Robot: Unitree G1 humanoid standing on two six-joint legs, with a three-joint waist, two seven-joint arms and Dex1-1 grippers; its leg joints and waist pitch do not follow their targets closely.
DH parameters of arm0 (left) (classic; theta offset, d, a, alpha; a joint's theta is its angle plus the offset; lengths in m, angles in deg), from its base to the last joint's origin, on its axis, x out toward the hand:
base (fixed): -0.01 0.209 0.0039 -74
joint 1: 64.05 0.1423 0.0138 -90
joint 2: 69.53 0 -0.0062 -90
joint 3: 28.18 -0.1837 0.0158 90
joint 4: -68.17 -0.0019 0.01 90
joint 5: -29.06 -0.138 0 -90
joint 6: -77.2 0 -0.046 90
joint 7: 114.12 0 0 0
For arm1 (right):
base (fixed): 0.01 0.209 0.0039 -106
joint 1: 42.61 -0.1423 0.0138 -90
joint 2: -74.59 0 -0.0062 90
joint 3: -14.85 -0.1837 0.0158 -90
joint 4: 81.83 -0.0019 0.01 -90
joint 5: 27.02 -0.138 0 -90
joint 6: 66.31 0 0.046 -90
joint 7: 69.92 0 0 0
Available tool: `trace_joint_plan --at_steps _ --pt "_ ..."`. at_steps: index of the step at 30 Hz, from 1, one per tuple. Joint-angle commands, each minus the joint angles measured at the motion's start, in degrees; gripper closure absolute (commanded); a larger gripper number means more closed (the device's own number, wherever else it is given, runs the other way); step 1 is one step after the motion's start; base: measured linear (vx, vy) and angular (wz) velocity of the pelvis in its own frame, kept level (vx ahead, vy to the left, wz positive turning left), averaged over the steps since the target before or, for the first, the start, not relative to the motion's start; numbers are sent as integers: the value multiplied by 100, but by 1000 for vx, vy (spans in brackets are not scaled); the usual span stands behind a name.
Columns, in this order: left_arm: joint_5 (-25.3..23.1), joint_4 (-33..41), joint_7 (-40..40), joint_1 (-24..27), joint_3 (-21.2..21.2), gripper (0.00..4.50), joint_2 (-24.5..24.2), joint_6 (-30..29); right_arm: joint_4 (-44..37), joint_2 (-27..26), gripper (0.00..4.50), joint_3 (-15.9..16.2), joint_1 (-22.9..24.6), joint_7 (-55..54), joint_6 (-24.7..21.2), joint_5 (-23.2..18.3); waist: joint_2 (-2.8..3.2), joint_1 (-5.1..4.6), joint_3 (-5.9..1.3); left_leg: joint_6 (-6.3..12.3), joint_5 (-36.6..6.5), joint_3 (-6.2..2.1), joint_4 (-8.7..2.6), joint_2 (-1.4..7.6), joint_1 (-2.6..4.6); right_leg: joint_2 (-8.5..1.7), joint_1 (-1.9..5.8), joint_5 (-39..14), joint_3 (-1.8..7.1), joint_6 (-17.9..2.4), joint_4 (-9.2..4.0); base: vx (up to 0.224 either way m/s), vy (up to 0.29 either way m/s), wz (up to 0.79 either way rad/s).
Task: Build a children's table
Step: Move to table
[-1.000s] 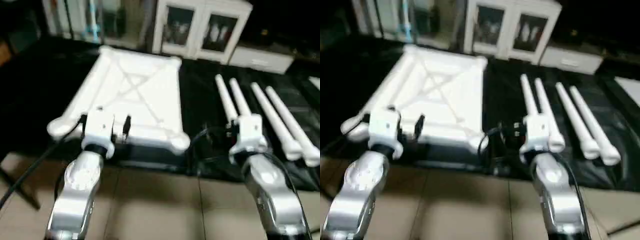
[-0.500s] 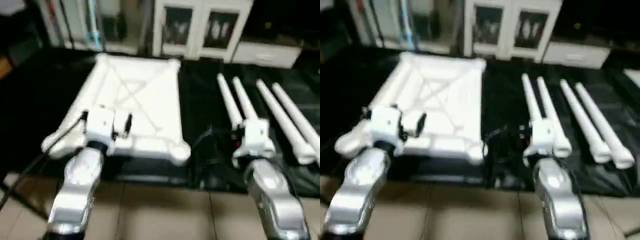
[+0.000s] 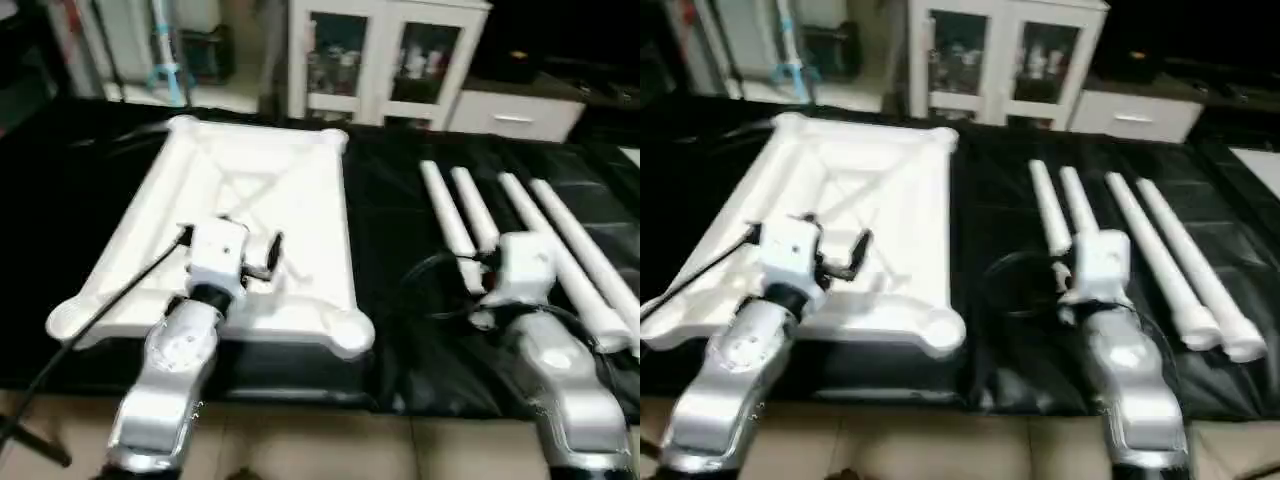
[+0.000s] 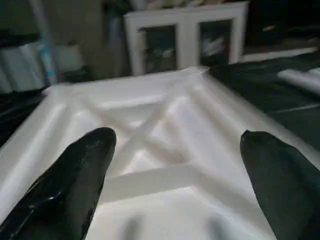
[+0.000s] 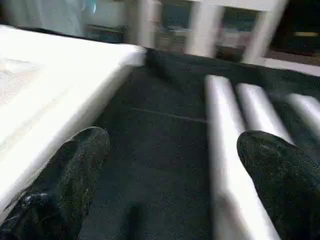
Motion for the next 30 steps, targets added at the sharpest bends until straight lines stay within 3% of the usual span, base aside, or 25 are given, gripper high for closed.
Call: trace_joint_plan --at_steps 1,2,4,5,6,7,8,10,11,12,13,14,15,16,17,18,19,20,21,23,24,25,26,27,30 --pt "-19 110 11 -11 -130 5 108 -63 2 154 0 -168 63 10 -28 0 172 -239 -356 1487 -1159 -732 -804 922 746 -236 -516 -259 6 101 162 0 0 0" --pt "-28 120 10 -1 -129 5 115 -69 6 157 0 -162 63 11 -28 -4 151 -188 -254 1814 -1049 -576 -827 815 630 -269 -602 -40 16 400 182 71 30 8" --pt "-35 159 17 15 -124 5 120 -100 22 153 0 -146 63 13 -25 3 -33 -241 -270 2100 -917 -416 -806 632 614 -407 -623 424 112 454 -124 38 -34 3" --pt "-32 177 23 24 -122 5 105 -114 33 141 0 -140 65 17 -22 15 -246 -218 -242 1695 -1281 -48 -659 275 283 -646 -321 562 347 241 -694 50 -78 3" --pt "-32 177 23 24 -122 5 105 -114 33 141 0 -140 65 17 -22 15 -359 9 -220 1122 -996 200 -174 -105 -97 -1102 188 -582 786 -42 -1105 40 -83 1" --pt "-29 196 24 42 -118 5 92 -128 39 129 0 -145 72 17 -24 15 -309 110 -234 895 -684 135 8 7 -140 -1366 302 -1239 913 -218 -1203 0 0 0" --pt "-26 215 22 64 -120 5 75 -142 42 114 0 -152 84 15 -27 16 -314 184 -265 619 -110 86 60 48 -308 -1271 450 -1666 857 -407 -1170 46 -53 -6" --pt "-25 251 2 94 -115 5 56 -170 35 103 0 -142 107 14 -28 13 -130 150 -224 480 270 137 -375 180 -153 -899 318 -1618 474 -716 -1160 85 -13 -3" --pt "-31 277 -15 107 -110 5 54 -192 26 112 0 -118 126 21 -24 11 -33 60 -166 447 -140 143 -707 319 69 -544 127 -1298 226 -664 -1048 77 22 1" --pt "-32 290 -23 112 -106 5 51 -204 19 117 0 -98 137 29 -23 14 96 -56 -267 563 -694 -55 -804 523 479 -378 -77 -708 72 -672 -752 99 39 6" --pt "-33 297 -27 115 -104 5 49 -210 16 120 0 -88 143 34 -23 17 108 -156 -252 665 -1060 -161 -853 620 630 -345 -211 -455 25 -718 -627 101 37 8" --pt "-36 317 -42 125 -93 5 32 -229 2 123 0 -53 152 60 -20 14 119 -248 -310 1132 -1050 -338 -859 698 814 -358 -330 33 -26 -637 -450 101 37 8" --pt "-35 330 -50 134 -88 5 21 -238 -11 111 0 -51 153 74 -26 -8 63 -311 -332 1757 -542 -410 -790 697 882 -418 -449 374 -1 -440 -359 95 25 7" --pt "-27 344 -61 145 -84 5 8 -244 -26 96 0 -51 149 85 -28 -29 37 -302 -318 2012 -290 -372 -734 656 856 -471 -473 525 40 -394 -388 78 6 7" --pt "10 367 -100 165 -66 5 -23 -242 -51 59 0 -43 130 89 -27 -52 -61 -255 -307 2173 326 -67 -558 359 498 -662 -187 1270 218 -525 -636 78 6 7" --pt "118 391 -148 192 -31 5 1 -225 -67 47 0 -31 112 120 -26 -75 -117 -95 -392 1929 1050 167 -278 -47 -142 -784 391 2403 451 -627 -649 99 -3 5" --pt "214 429 -219 218 -31 5 5 -266 -88 53 0 -13 91 209 -12 -122 -105 -18 -439 1703 1222 152 -235 -19 -250 -902 464 2948 533 -653 -629 82 -12 1" --pt "278 460 -316 241 -64 5 -35 -307 -121 83 0 32 71 328 22 -147 -76 -24 -449 1191 1705 70 -324 114 -295 -807 412 4125 407 -597 -404 82 -12 1" --pt "369 495 -485 261 -115 5 -109 -352 -174 143 0 78 50 539 27 -239 -34 -57 -457 834 2225 11 -341 200 -93 -615 219 4698 276 -481 -301 0 0 0" --pt "487 526 -700 270 -154 5 -188 -376 -233 221 0 109 34 792 -21 -406 13 -53 -476 619 3006 -21 -261 236 27 -536 54 4990 264 -345 -249 0 0 0" --pt "618 545 -933 267 -161 5 -288 -366 -255 350 0 139 19 1045 -106 -533 -4 -47 -422 440 2914 -26 -292 274 43 -538 -20 4558 257 -347 -299 0 0 0" --pt "700 540 -1126 240 -170 5 -388 -357 -261 470 0 139 8 1287 -179 -667 19 -24 -391 354 2607 -23 -327 308 47 -573 -44 4131 255 -385 -346 -78 11 1" --pt "803 510 -1490 181 -203 5 -603 -334 -273 693 0 150 1 1708 -264 -861 -29 -8 -292 220 1545 9 -456 352 33 -653 -36 3022 269 -500 -482 -78 11 1" --pt "836 495 -1605 155 -225 5 -666 -336 -268 774 0 147 -3 1845 -292 -915 10 29 -267 117 432 22 -537 406 88 -706 -53 1904 280 -629 -579 -98 7 2" --pt "1066 355 -2467 -140 -481 5 -1124 -359 -249 1315 0 -3 -84 2721 -498 -1317 33 20 -160 -133 -1124 68 -763 471 136 -725 -78 317 284 -696 -745 -105 12 2"
